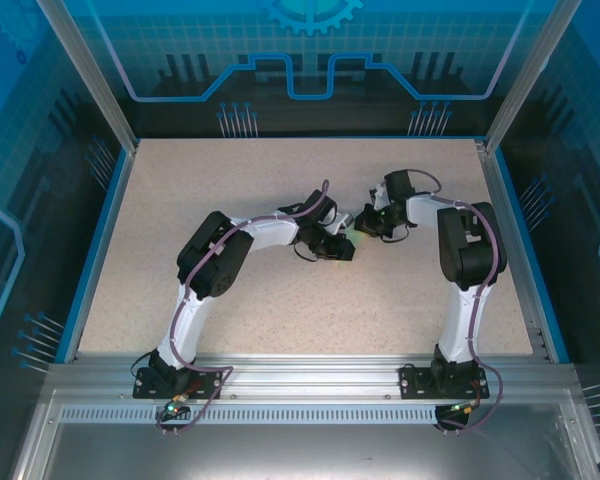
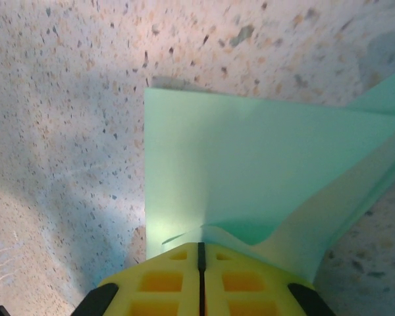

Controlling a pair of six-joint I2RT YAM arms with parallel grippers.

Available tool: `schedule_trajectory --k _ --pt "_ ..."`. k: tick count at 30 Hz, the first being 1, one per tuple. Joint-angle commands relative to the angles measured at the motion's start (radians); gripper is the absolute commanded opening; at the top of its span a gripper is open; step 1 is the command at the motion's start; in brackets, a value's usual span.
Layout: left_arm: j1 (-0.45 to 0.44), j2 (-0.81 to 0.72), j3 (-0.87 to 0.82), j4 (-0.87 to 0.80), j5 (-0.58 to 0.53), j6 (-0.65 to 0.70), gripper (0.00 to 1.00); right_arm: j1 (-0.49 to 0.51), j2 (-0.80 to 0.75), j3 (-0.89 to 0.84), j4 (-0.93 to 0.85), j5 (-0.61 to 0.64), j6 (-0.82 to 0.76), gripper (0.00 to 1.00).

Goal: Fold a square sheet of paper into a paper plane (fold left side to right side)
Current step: Fold the wing for the fifth time at the center of the table.

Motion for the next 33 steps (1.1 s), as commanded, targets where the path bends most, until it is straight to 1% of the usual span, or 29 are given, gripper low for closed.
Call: schedule_trajectory --k 1,9,13,19,23,26,30,33 --pt "-0.013 0.052 -0.055 -0.137 -0.04 0.018 0.25 -0.063 0.014 0.039 0.068 0.034 -0.038 0.08" --pt "-0.014 0.049 -0.063 -0.129 -0.038 0.016 0.24 -0.087 -0.09 0.03 0.054 -0.026 -0.065 0.1" --pt "-0.014 0.045 -0.066 -0.126 -0.039 0.016 0.24 -0.088 -0.15 -0.028 0.092 -0.081 -0.017 0.12" --pt "-0.014 0.045 -0.066 -0.126 -0.039 0.018 0.25 -0.065 -0.198 -0.163 0.183 -0.139 0.1 0.1" --pt "-0.014 0.045 -0.068 -0.126 -0.039 0.018 0.25 -0.04 -0.168 -0.204 0.22 -0.115 0.131 0.09" --pt "-0.014 0.044 -0.069 -0.127 -0.04 0.019 0.24 -0.038 -0.118 -0.172 0.214 -0.105 0.117 0.09" --pt "-0.014 0.044 -0.069 -0.125 -0.04 0.017 0.24 -0.038 -0.068 -0.106 0.156 -0.079 0.071 0.09" --pt "-0.014 0.044 -0.071 -0.126 -0.042 0.018 0.24 -0.039 -0.038 -0.089 0.145 -0.071 0.062 0.09"
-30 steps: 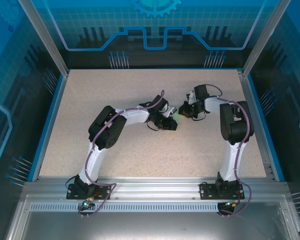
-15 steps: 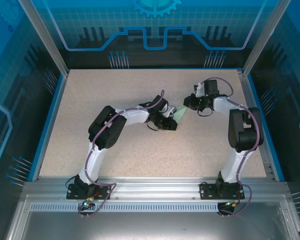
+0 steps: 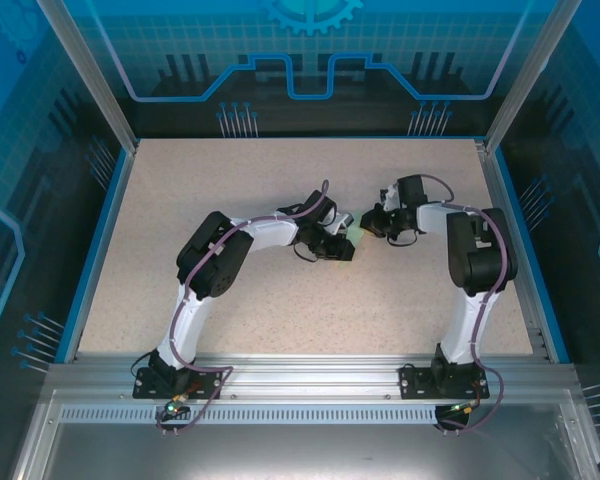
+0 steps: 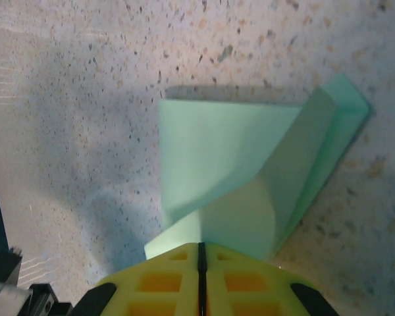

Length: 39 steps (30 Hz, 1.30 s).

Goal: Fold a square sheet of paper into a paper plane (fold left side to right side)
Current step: Fold the wing for the fifth time at the center of the table.

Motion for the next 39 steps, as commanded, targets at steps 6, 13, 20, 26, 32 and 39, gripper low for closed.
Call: schedule_trajectory --k 6,13,20,26,32,39 --pt "-0.014 0.043 -0.061 -0.142 -0.043 0.018 0.24 0.004 0.06 0.067 -0.025 0.019 -0.037 0.09" --pt "-0.013 0.045 -0.06 -0.141 -0.042 0.019 0.24 0.004 0.096 0.112 -0.032 0.013 -0.056 0.09" --pt "-0.013 0.046 -0.057 -0.146 -0.045 0.021 0.24 0.003 0.123 0.139 -0.062 0.036 -0.07 0.09" --pt "-0.013 0.049 -0.056 -0.15 -0.045 0.023 0.24 -0.011 0.128 0.152 -0.09 0.063 -0.093 0.09" --pt "-0.014 0.052 -0.057 -0.151 -0.048 0.023 0.24 -0.02 0.148 0.185 -0.098 0.052 -0.105 0.09" --pt "-0.013 0.045 -0.065 -0.15 -0.05 0.022 0.24 -0.068 0.177 0.217 -0.026 -0.039 -0.095 0.09"
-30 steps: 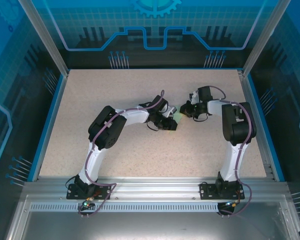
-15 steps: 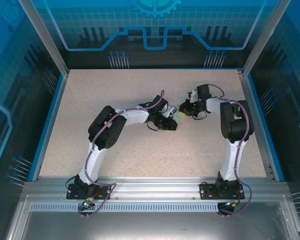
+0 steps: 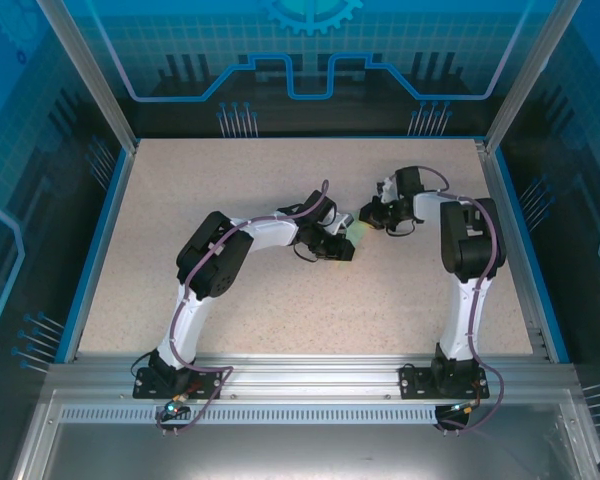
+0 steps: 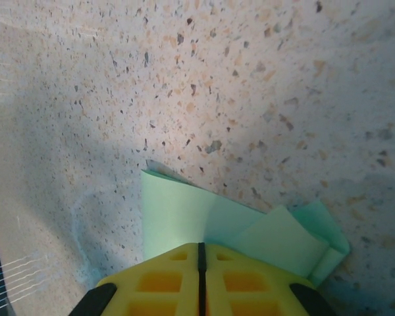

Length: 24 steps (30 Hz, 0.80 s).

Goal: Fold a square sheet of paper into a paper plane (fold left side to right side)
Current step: Fold the wing for the fifth time at the center of the table.

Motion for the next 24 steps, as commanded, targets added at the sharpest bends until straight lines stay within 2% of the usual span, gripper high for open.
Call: schedule_trajectory --k 1,5,8,14,17,20,24 --pt "-0.012 0.045 -0.065 -0.15 -0.05 0.021 0.24 -0.047 0.041 0.049 0.055 -0.019 -0.021 0.09" --pt "-0.014 0.043 -0.069 -0.147 -0.051 0.019 0.24 -0.061 0.086 0.121 0.016 -0.067 -0.044 0.09" --pt "-0.014 0.039 -0.073 -0.145 -0.053 0.017 0.24 -0.076 0.088 0.136 -0.007 -0.036 -0.054 0.1" --pt "-0.013 0.038 -0.073 -0.142 -0.053 0.017 0.24 -0.106 0.078 0.166 -0.013 -0.069 -0.089 0.1" --pt "-0.013 0.034 -0.078 -0.139 -0.055 0.015 0.24 -0.111 0.033 0.18 -0.038 -0.059 -0.11 0.11" --pt "-0.013 0.029 -0.082 -0.135 -0.056 0.016 0.24 -0.12 -0.024 0.18 -0.076 -0.036 -0.125 0.16" --pt "-0.014 0.03 -0.082 -0.134 -0.055 0.015 0.24 -0.124 -0.109 0.106 -0.085 -0.044 -0.112 0.22"
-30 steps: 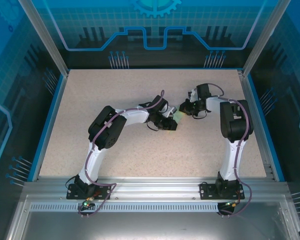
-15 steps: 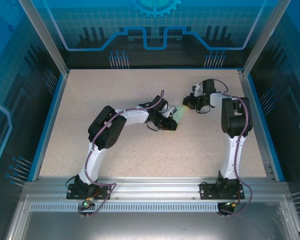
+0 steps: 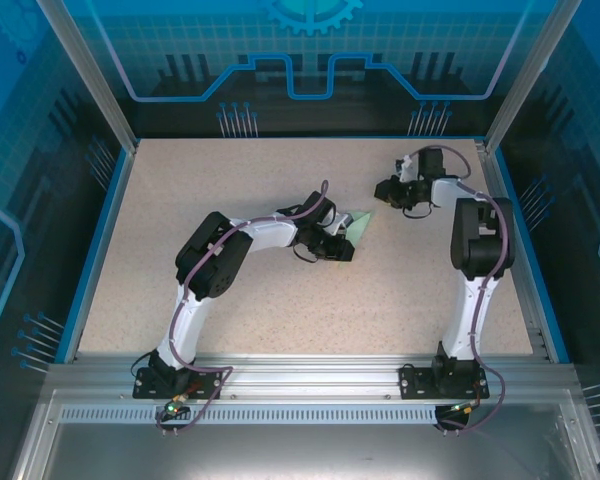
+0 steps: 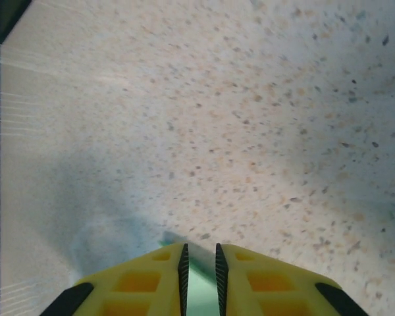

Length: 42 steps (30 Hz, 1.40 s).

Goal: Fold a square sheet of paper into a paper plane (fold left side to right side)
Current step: Fold the wing for the fifth time at the center of the table.

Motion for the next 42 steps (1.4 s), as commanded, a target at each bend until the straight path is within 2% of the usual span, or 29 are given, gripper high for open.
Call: schedule_trajectory --k 1,4,9,18,29,39,42 --pt "-0.014 0.04 -0.061 -0.159 -0.056 0.014 0.24 -0.016 -0.114 -0.072 -0.019 -0.023 -0.005 0.21" --pt "-0.013 0.04 -0.061 -0.159 -0.055 0.014 0.24 0.0 -0.166 -0.202 0.065 -0.068 0.052 0.2" --pt "-0.013 0.04 -0.06 -0.162 -0.058 0.015 0.24 0.042 -0.162 -0.346 0.21 -0.158 0.152 0.18" --pt "-0.013 0.043 -0.06 -0.163 -0.06 0.013 0.24 0.086 -0.105 -0.351 0.238 -0.166 0.194 0.17" --pt "-0.013 0.045 -0.061 -0.165 -0.061 0.017 0.24 0.121 -0.03 -0.291 0.187 -0.138 0.207 0.17" --pt "-0.013 0.042 -0.073 -0.17 -0.065 0.022 0.24 0.124 0.006 -0.211 -0.04 0.025 0.168 0.16" --pt "-0.014 0.029 -0.096 -0.168 -0.056 0.026 0.24 0.123 0.014 -0.203 -0.065 0.04 0.16 0.16"
